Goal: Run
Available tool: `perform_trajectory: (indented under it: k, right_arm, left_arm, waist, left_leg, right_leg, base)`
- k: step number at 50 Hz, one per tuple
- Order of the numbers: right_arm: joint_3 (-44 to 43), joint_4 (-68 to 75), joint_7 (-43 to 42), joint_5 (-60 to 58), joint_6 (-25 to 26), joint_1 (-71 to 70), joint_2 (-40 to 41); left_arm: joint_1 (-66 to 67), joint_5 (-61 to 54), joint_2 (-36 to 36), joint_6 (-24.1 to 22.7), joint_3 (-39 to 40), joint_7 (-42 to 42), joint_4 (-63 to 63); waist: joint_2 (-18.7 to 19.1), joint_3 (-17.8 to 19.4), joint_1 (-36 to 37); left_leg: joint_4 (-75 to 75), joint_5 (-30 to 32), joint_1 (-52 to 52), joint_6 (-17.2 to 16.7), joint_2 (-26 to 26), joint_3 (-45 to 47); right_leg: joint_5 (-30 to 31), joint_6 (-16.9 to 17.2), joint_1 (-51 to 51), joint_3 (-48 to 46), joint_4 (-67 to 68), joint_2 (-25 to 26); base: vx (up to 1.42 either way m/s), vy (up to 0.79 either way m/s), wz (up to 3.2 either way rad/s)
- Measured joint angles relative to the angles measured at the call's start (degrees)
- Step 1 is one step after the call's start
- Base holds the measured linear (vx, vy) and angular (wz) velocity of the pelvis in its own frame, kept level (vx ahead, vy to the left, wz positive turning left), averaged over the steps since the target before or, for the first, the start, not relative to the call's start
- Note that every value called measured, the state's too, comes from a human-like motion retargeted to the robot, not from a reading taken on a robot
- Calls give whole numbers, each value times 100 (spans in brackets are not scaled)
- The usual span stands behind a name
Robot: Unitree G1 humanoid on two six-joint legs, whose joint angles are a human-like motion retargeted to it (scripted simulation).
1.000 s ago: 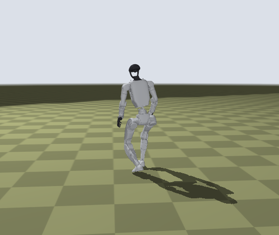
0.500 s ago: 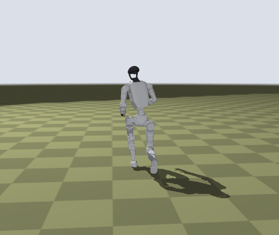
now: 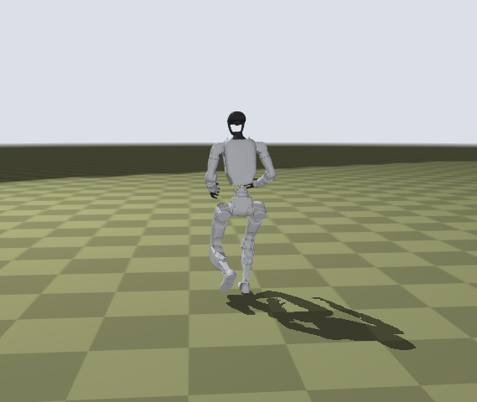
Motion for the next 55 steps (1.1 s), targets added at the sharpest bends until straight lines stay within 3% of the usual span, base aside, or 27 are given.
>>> perform_trajectory:
  k: [2,5,8,11,15,17,20,23,27,31,33,35,37,40,42,45,47,50,55]
  right_arm:
    - [-165,-475,-138,227,-78,-529,43]
    - [-392,-1358,-147,570,-236,-954,20]
    - [-516,-1933,-4,561,-374,-1144,-146]
    - [-635,-2116,106,317,-396,-1335,-299]
    - [-672,-1816,80,-115,-182,-1322,-368]
    - [-614,-1189,16,-398,11,-1264,-318]
    - [-352,137,188,-578,158,-1194,-239]
    - [83,652,813,-482,167,-560,-285]
    - [319,381,1376,-193,121,637,-551]
    - [118,-67,1553,103,124,1682,-732]
    - [-47,-239,1577,140,118,2008,-754]
    - [-146,-356,1517,130,91,2168,-728]
    - [-130,-387,1403,81,74,2135,-621]
    - [-39,-340,1126,-39,117,1723,-475]
    - [52,-204,909,-155,214,1094,-392]
    - [175,-5,615,-185,336,-221,-322]
    - [173,-242,536,-108,328,-837,-355]
    - [112,-910,514,129,237,-1345,-457]
    - [136,-1788,711,319,9,-1412,-569]
  left_arm:
    - [732,-170,112,-58,158,-345,-218]
    - [1848,-585,479,-259,421,-940,-1084]
    - [2694,-928,787,-419,699,-1325,-1880]
    - [3081,-1247,853,-404,971,-1404,-2470]
    - [2727,-1257,773,-485,1072,-1145,-3016]
    - [1929,-957,677,-494,1018,-723,-3148]
    - [32,-338,328,-422,737,43,-3107]
    - [-1256,-118,15,-392,644,291,-3481]
    - [-2107,-128,-98,-538,528,216,-4027]
    - [-2215,-202,28,-792,151,-102,-4251]
    - [-2129,-303,146,-879,-27,-289,-4277]
    - [-1921,-445,244,-885,-175,-443,-4179]
    - [-1513,-522,249,-762,-306,-531,-3905]
    - [-785,-667,179,-401,-427,-659,-3160]
    - [-344,-670,114,-106,-392,-692,-2484]
    - [133,-817,24,177,-148,-800,-1675]
    - [604,-978,111,175,62,-987,-1741]
    - [1391,-1335,404,35,410,-1312,-2328]
    - [2426,-1680,766,-274,919,-1582,-3161]
  waist:
    - [-193,29,340]
    - [-532,-48,790]
    - [-937,-267,905]
    - [-1339,-367,792]
    - [-1635,-340,652]
    - [-1681,-178,599]
    - [-1556,106,419]
    - [-1229,2,-197]
    - [-611,-197,-919]
    - [156,-375,-1080]
    - [549,-454,-965]
    - [763,-456,-866]
    - [819,-434,-743]
    - [716,-284,-562]
    - [561,-88,-369]
    - [235,197,-10]
    - [28,247,318]
    - [-345,239,775]
    - [-1083,-25,1081]
  left_leg:
    - [-342,-13,-624,94,-61,79]
    - [-1674,361,-1313,-98,-318,264]
    - [-3586,1255,-1698,-499,-903,527]
    - [-4852,1664,-1795,-533,-1626,755]
    - [-3657,671,-2183,183,-1986,854]
    - [-2792,96,-2175,550,-2014,823]
    - [-2426,-282,-1680,647,-2025,653]
    - [-2911,-8,-732,296,-1998,359]
    - [-3455,935,437,-469,-1666,-1]
    - [-3198,1968,1158,-1156,-803,-168]
    - [-2868,2241,1353,-1315,-270,-189]
    - [-2434,2298,1558,-1331,53,-211]
    - [-1818,2052,1670,-1192,210,-211]
    - [-939,1452,1714,-883,226,-269]
    - [-323,1016,1477,-548,270,-230]
    - [260,394,624,66,338,-70]
    - [137,206,-119,249,234,54]
    - [-835,280,-1046,212,-91,279]
    - [-3853,1354,-1748,-426,-1126,620]
  right_leg:
    - [266,246,567,242,-337,-44]
    - [1297,874,1390,486,-976,-284]
    - [2614,1523,1892,476,-1215,-883]
    - [3288,1859,2283,446,-753,-1534]
    - [3174,1765,2691,496,728,-1976]
    - [3252,1605,2641,552,1550,-2076]
    - [3148,1175,1988,657,2435,-2166]
    - [2641,850,967,607,2543,-2072]
    - [2188,718,-171,220,1138,-1600]
    - [2387,1012,-656,-417,-1467,-578]
    - [2638,1129,-644,-691,-2647,21]
    - [2683,1076,-556,-837,-3007,347]
    - [2392,824,-641,-876,-2298,420]
    - [1498,275,-455,-746,-1005,390]
    - [771,-51,-169,-559,-367,324]
    - [65,-193,396,-200,-24,138]
    - [67,-49,836,63,-148,42]
    - [626,423,1543,419,-575,-171]
    - [2737,1550,2304,598,-1045,-955]
  base:
    - [6,0,18]
    - [11,2,33]
    - [10,4,67]
    - [3,5,71]
    - [-1,2,17]
    - [0,0,0]
    - [0,0,0]
    - [0,0,0]
    - [1,-2,-13]
    - [0,-5,-62]
    - [-3,-5,-76]
    - [-3,-4,-47]
    - [-1,-1,-14]
    - [0,-1,8]
    - [0,-4,36]
    - [-1,-4,52]
    - [1,0,50]
    - [5,2,52]
    - [5,3,63]
